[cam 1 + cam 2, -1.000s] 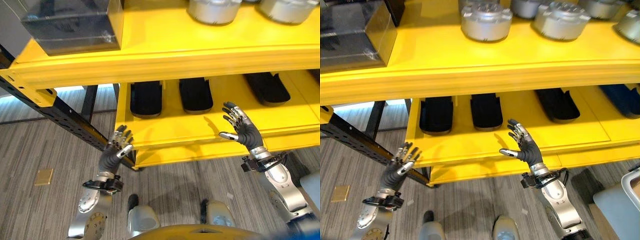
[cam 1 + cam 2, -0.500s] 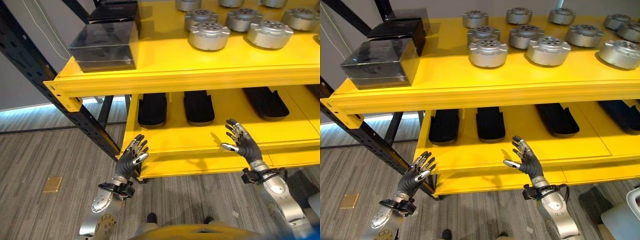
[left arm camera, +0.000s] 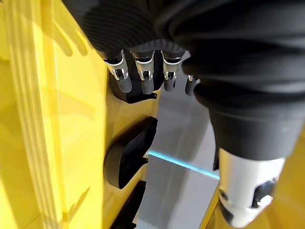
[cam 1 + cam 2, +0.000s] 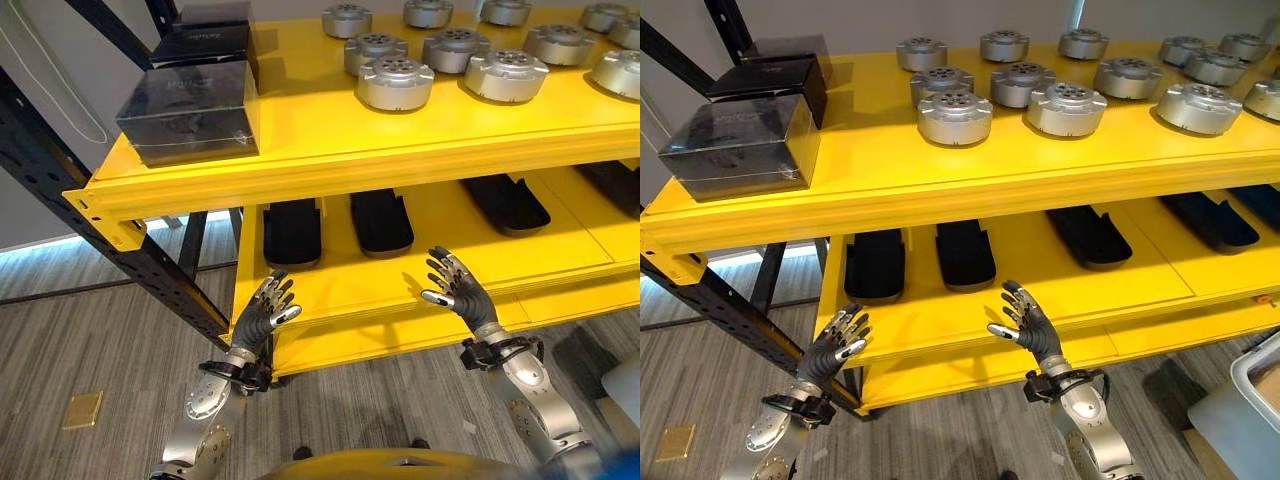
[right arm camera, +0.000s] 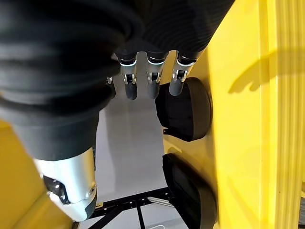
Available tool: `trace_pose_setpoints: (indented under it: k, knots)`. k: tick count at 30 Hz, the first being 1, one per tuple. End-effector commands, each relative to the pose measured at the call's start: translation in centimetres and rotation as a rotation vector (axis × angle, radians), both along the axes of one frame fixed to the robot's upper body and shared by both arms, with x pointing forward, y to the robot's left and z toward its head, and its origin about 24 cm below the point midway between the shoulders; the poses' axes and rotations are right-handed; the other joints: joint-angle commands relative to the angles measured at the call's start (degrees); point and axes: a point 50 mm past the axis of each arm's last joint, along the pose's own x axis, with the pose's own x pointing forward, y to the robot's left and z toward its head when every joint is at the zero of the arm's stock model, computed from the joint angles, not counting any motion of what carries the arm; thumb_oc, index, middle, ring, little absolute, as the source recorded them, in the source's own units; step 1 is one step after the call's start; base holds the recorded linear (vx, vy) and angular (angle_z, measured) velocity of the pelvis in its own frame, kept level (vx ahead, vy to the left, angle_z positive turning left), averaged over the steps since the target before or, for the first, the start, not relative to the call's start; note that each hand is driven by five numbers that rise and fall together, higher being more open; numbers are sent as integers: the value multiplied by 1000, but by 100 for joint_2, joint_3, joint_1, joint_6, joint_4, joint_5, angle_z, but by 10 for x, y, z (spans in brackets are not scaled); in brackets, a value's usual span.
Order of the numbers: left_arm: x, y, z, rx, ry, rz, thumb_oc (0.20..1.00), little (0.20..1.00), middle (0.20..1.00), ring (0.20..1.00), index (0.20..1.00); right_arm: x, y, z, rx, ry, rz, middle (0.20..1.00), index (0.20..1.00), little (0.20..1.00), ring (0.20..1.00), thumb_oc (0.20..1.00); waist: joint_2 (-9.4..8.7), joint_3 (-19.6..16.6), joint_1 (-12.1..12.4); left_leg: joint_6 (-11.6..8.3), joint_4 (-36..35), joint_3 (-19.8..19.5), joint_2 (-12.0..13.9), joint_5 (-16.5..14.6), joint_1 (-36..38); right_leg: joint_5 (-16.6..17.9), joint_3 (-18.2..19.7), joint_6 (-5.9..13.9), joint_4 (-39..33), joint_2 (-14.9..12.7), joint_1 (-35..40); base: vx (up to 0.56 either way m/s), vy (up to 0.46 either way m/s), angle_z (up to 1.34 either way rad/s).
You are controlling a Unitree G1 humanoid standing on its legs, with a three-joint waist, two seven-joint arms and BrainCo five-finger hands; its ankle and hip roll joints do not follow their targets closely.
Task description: Move parts from the plastic box to the shelf.
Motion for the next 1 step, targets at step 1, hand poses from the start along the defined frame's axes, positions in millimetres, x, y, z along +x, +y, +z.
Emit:
trace_pose_setpoints:
  k: [1]
  knots:
    - [10,14,9,43,-70,72,1000,1000,1000,1000,1000,14,9,15,54,-83,31,1000,1000,1000,1000,1000,-101,-260,50,78,407,-201,61,-189,-112,162,275,164,551,-14,-397,26,8,-17]
